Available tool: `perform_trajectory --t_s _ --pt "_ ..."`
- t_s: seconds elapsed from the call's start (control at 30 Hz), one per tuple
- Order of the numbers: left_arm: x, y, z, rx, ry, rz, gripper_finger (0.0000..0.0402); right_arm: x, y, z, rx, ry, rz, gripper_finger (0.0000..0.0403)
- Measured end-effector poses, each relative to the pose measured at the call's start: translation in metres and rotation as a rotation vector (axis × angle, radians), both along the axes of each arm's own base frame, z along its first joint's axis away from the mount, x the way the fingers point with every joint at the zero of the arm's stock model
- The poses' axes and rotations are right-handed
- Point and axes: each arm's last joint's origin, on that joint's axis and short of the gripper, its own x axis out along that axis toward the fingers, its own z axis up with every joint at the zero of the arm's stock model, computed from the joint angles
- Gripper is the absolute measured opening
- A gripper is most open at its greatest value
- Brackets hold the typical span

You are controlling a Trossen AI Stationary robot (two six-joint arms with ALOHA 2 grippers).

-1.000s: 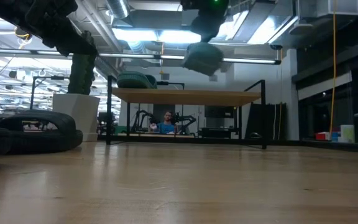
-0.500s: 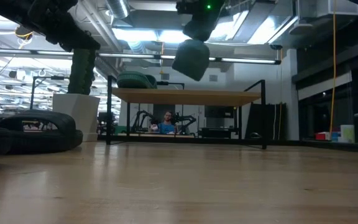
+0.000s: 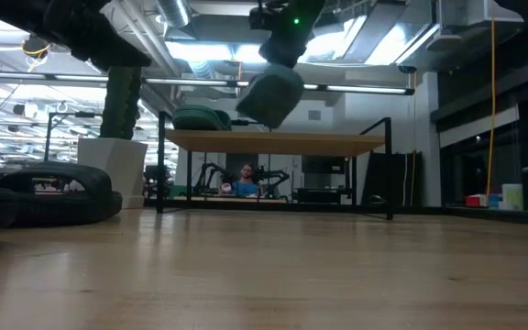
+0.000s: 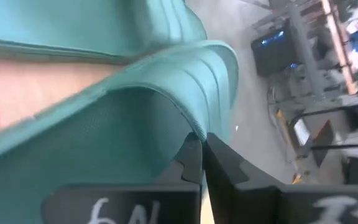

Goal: Pick and place slides into the shelf
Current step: Put the green slipper on the shelf

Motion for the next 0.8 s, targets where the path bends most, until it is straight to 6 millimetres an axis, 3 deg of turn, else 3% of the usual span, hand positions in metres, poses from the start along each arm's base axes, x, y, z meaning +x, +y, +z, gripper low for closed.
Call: perform_trajectory --t_s 0.5,0.8 --pt "0.001 0.0 0.005 0.05 -0.035 -0.012 0.0 -0.009 -0.015 0.04 -0.034 -0.122 -0.043 0.0006" --pt "0.001 0.0 0.005 0.049 -0.039 -0.012 0.0 0.001 -0.017 0.014 0.012 -0.042 -0.083 0.0006"
